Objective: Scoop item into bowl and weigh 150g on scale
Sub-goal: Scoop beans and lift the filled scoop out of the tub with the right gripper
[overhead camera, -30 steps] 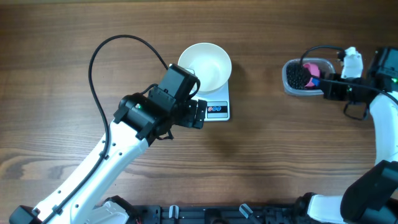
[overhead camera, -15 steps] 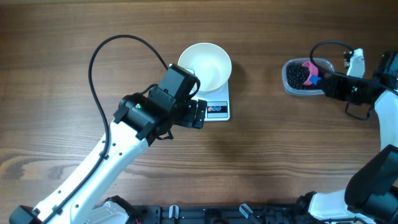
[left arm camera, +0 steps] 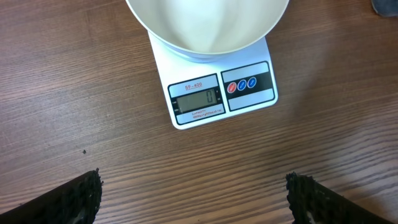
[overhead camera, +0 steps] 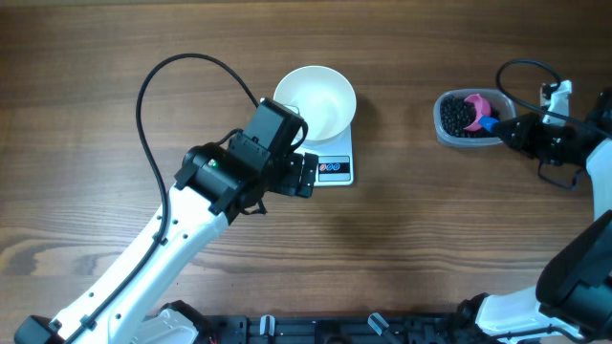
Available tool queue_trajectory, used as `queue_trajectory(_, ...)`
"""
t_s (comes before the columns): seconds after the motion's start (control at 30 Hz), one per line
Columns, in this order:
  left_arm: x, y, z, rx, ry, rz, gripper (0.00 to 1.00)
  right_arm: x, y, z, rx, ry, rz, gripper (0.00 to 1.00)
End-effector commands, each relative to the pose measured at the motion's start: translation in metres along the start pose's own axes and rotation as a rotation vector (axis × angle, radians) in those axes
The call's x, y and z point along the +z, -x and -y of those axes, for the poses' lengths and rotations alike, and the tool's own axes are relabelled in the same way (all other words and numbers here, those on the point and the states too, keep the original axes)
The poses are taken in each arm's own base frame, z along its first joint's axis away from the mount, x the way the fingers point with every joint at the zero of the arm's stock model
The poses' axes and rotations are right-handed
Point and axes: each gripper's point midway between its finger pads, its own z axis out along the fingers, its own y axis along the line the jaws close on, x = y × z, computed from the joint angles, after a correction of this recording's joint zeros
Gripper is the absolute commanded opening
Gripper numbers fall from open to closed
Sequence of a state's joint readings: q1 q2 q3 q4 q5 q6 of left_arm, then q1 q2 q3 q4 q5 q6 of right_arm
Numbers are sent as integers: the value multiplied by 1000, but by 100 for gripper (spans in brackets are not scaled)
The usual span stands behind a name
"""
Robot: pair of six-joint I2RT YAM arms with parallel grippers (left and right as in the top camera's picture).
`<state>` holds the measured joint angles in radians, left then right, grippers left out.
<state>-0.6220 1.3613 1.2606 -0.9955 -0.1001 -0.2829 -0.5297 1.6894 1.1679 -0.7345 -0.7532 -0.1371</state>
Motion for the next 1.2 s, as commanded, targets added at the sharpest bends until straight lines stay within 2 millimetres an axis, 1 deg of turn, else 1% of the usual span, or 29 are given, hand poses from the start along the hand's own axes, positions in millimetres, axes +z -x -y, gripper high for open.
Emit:
queue_trajectory(0.0,-4,5,3,-7,-9,13,100,2,5,-10,54,129,21,4)
queue_trajectory(0.27,-4,5,3,-7,-9,13,100,-11,9,5,121,115,55,4)
queue_trajectory(0.37,-4,5,3,-7,-9,13,100,-11,9,5,142,116,53,4)
queue_trajectory(0.43,-4,5,3,-7,-9,13,100,-11,9,5,205,117,50,4)
queue_trajectory(0.53,-4,5,3,-7,-9,13,100,-11,8,5,234,122,48,4)
queue_trajectory(0.67,-4,5,3,-7,-9,13,100,-12,7,5,317,123,38,4)
queue_trajectory(0.77,-4,5,3,-7,-9,13,100,-15,9,-1,348,176,45,4)
queue_trajectory(0.83,-4,5,3,-7,-9,13,100,-22,12,-3,361,221,62,4)
queue_trajectory(1.0,-4,5,3,-7,-9,13,100,-33,12,10,429,214,89,4)
queue_trajectory(1.17,-4,5,3,-7,-9,13,100,-39,7,15,480,217,83,4)
